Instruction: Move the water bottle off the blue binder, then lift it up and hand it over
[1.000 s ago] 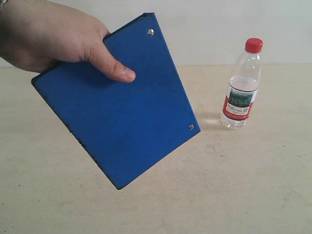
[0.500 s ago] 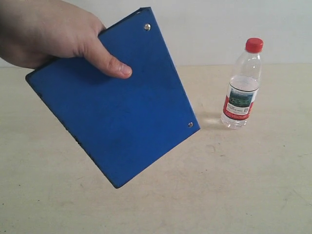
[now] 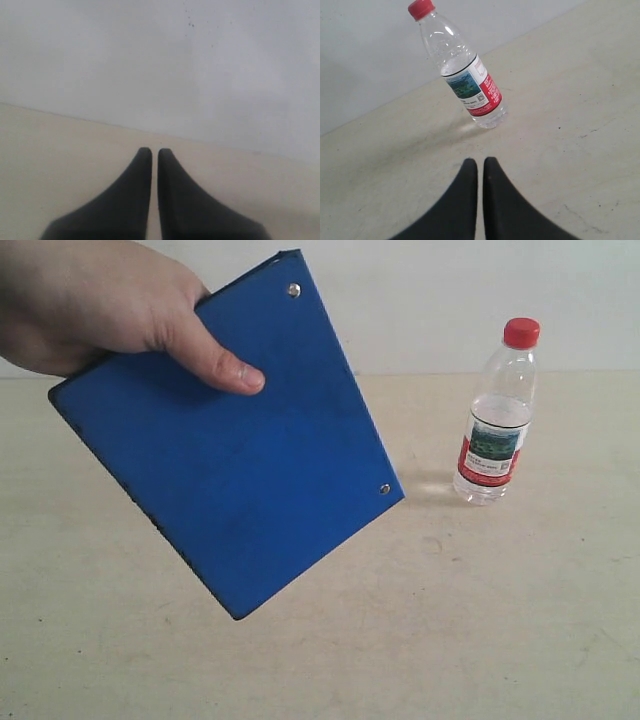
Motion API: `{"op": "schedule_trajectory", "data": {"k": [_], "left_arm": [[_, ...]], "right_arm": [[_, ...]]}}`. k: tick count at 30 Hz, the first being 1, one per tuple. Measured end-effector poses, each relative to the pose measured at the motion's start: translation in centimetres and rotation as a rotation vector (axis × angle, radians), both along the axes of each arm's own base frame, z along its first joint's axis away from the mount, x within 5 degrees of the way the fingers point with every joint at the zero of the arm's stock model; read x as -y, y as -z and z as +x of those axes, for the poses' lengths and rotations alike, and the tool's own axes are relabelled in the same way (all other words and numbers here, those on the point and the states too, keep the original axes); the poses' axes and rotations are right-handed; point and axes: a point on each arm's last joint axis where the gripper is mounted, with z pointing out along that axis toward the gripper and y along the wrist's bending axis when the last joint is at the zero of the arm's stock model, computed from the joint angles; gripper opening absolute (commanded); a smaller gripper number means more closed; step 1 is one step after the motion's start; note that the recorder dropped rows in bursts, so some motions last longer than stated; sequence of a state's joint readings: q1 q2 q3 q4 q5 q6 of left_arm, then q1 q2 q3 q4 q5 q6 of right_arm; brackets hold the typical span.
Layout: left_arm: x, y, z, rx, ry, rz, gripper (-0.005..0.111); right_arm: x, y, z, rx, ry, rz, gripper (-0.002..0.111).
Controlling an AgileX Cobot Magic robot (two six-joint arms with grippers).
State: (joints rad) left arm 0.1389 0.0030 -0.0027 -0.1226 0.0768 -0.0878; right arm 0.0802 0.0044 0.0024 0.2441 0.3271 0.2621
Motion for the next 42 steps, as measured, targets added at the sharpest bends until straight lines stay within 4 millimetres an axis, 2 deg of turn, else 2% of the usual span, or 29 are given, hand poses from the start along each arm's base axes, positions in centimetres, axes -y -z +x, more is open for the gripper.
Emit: {"op": "schedule_trajectory", "data": {"k": [8,18,23,29,42], "left_arm": [[1.1,1.4,0.0,-0.171,0.123,0.176,0.005],[1.2,1.8,-0.1,-0.197,0.126,0.017,0.005],[0.5,1.4,0.0,-0.144,0.044,-0.096,0.005],[0.3,1.9,-0.1,-0.210,0.027,0.024,0.005],[0.3,1.9,-0.1,-0.219,0.028,0.033,0.005]], "right_arm": [[0.0,0.0,0.0,0.000,0.000,0.000,0.000],[0.0,0.0,0.0,0.000,0.000,0.000,0.000],[0.0,0.0,0.0,0.000,0.000,0.000,0.000],[0.0,0.0,0.0,0.000,0.000,0.000,0.000],[0.0,0.0,0.0,0.002,0.000,0.000,0.000]]}}
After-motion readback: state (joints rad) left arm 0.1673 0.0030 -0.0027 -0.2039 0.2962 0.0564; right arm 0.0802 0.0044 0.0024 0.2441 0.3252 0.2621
